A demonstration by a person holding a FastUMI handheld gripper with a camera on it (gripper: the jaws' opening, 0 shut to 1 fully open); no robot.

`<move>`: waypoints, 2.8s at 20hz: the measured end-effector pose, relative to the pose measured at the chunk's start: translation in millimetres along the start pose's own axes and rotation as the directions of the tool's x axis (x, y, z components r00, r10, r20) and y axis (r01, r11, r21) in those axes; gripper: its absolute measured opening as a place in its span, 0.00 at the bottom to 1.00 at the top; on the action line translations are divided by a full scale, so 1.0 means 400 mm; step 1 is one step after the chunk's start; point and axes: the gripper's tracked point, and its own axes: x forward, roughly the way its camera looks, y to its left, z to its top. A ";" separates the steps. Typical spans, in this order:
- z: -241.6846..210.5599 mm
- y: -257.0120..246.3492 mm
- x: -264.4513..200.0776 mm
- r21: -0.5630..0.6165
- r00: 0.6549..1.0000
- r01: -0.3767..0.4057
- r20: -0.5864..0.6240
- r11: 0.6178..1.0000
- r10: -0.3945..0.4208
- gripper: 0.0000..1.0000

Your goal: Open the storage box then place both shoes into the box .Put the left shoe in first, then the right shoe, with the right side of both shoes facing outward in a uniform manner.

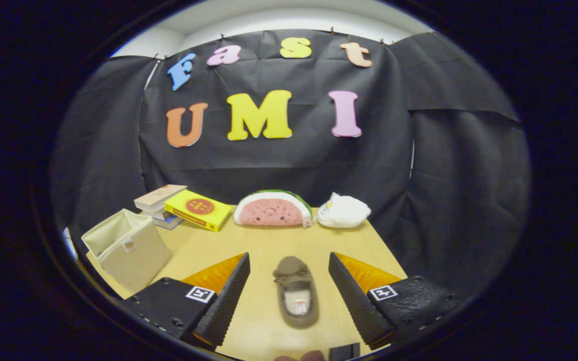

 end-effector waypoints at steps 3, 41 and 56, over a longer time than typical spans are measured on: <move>-0.114 -0.039 0.071 -0.018 0.986 -0.044 -0.163 0.999 0.040 0.96; -0.156 0.194 0.268 0.291 0.913 -0.028 -0.382 0.956 0.143 0.00; 0.107 0.846 0.098 0.391 0.922 -0.140 -0.284 0.910 0.264 0.00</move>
